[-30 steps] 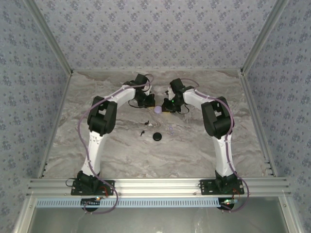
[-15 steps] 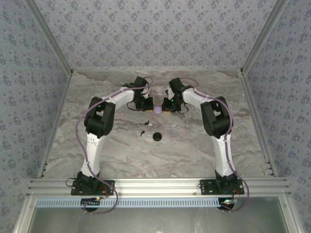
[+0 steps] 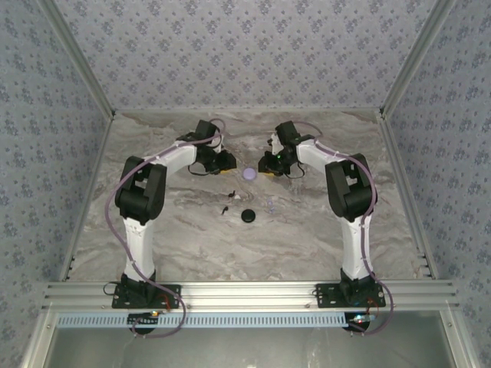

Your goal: Insert wireless bluetooth earbuds into charging case

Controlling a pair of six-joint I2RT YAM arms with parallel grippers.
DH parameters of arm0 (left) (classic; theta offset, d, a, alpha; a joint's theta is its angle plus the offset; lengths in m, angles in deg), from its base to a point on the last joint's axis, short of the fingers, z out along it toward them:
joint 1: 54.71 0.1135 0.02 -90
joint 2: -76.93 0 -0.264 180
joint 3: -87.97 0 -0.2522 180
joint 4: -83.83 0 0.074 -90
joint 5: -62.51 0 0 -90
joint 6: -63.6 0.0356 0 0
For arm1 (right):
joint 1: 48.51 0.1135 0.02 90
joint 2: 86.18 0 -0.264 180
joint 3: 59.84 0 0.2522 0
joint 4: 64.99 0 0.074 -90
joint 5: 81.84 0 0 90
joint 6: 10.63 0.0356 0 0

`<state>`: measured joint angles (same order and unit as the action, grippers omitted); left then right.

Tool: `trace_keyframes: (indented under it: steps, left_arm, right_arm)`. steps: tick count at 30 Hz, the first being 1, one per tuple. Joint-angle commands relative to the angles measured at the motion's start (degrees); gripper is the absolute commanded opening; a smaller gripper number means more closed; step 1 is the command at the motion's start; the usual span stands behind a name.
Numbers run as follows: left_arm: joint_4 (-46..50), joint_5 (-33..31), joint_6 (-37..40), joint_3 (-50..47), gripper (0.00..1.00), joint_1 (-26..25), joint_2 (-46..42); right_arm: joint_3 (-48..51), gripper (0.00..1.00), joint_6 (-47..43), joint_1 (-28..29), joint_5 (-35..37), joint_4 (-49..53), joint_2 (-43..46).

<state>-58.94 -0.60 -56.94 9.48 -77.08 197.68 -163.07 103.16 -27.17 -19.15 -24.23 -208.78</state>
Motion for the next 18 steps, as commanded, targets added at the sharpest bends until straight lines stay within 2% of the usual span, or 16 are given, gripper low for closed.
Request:
trace_keyframes:
  steps: [1,8,18]
  left_arm:
    - [-5.0,5.8,-2.8,-0.6,0.34,0.0,-0.6]
    - [-6.3,7.5,-3.7,-1.0,0.37,-0.1,0.9]
    - [-6.2,8.3,-3.8,-0.5,0.42,-0.8,3.1]
  right_arm:
    - [0.7,0.29,2.4,-0.2,-5.2,-2.6,0.8]
    - [0.4,0.31,4.2,-0.1,-7.7,-4.4,-1.3]
    - [-1.1,0.30,4.3,0.1,-7.7,-3.4,-3.6]
